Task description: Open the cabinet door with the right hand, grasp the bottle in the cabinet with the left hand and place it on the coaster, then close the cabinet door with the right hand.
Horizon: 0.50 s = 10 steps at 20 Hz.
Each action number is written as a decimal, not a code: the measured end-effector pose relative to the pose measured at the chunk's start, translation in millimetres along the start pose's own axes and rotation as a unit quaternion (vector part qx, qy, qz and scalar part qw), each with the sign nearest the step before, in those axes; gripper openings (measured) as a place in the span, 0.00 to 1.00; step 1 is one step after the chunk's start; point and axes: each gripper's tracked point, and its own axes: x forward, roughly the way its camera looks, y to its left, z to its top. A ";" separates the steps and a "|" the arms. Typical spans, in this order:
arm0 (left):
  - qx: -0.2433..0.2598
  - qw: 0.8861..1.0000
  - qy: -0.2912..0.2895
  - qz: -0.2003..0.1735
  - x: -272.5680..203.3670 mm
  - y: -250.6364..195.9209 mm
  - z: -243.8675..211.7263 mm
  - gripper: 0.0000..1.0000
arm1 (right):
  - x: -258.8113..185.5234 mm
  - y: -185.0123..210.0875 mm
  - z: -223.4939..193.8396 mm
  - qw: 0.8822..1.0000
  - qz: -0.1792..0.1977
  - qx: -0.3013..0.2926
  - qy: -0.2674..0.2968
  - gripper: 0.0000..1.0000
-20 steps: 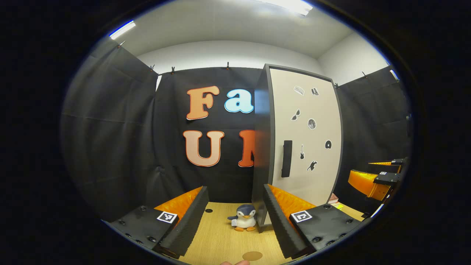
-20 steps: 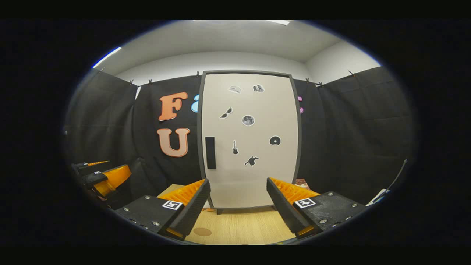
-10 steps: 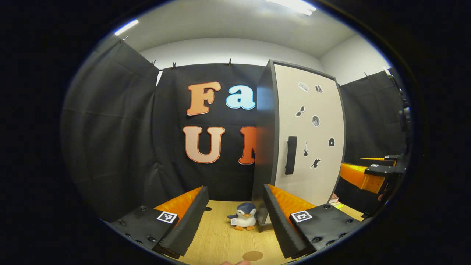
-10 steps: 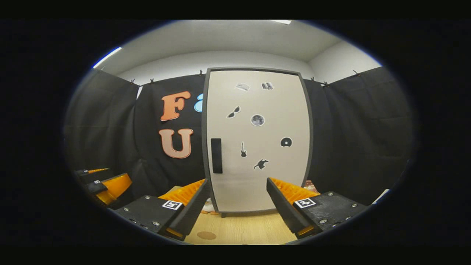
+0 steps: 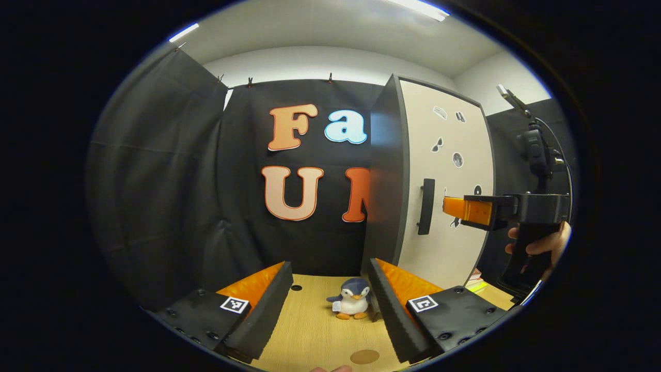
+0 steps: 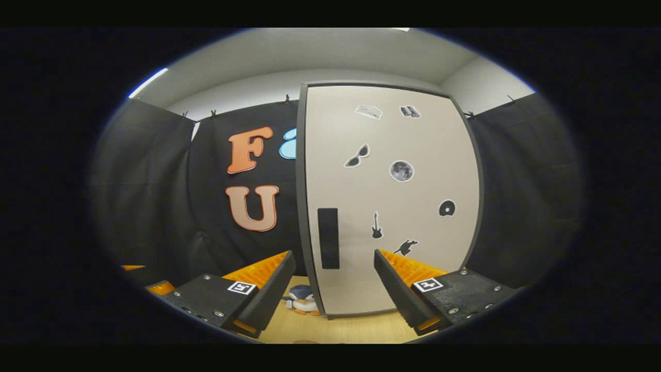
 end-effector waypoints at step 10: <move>-0.016 1.000 0.017 0.016 44.9 43.2 -18.7 0.96 | 76.6 7.6 -8.3 1.000 -0.015 0.001 0.004 0.95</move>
